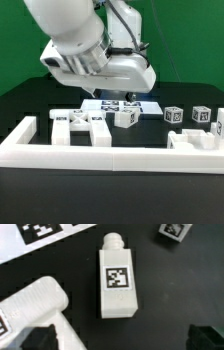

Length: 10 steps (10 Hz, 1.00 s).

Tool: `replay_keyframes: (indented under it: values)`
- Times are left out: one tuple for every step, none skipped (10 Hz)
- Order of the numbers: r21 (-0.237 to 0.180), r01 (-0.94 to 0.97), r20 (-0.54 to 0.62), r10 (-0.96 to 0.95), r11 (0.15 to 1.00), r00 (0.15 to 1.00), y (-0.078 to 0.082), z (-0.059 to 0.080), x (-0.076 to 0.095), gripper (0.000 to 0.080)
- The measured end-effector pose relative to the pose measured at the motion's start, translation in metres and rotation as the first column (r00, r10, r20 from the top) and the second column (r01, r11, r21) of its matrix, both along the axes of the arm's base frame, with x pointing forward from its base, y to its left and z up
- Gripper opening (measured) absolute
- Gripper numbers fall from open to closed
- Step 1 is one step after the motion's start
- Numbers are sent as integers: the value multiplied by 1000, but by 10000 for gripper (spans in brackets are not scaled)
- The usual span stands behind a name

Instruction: Assemble chair

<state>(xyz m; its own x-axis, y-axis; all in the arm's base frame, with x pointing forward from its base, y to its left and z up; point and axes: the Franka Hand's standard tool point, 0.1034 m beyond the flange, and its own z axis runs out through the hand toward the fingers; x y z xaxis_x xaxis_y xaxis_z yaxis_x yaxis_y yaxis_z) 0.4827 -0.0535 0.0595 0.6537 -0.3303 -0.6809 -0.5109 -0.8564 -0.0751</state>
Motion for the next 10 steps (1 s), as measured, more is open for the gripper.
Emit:
replay_keyframes:
  values:
    - [-3,0,4,0,1000,1000,0,-1,1,649]
    - [-3,0,3,0,1000,1000,0,-1,1,649]
    - [-7,-3,11,3,1000,1000,2,-3,1,649]
    - [-13,-12,24,12,1000,1000,8,-6,2,649]
    - [-16,-19,28,19,1000,999,14,-9,-1,649]
    - [-21,-22,31,23,1000,999,16,-13,-4,649]
    - [-21,-24,24,24,999,999,17,-17,-7,649]
    - [-15,-23,10,24,1000,1000,16,-19,-10,649]
    - [-12,-23,2,23,1000,1000,16,-19,-10,649]
    - [-10,-23,-1,23,1000,1000,16,-19,-11,649]
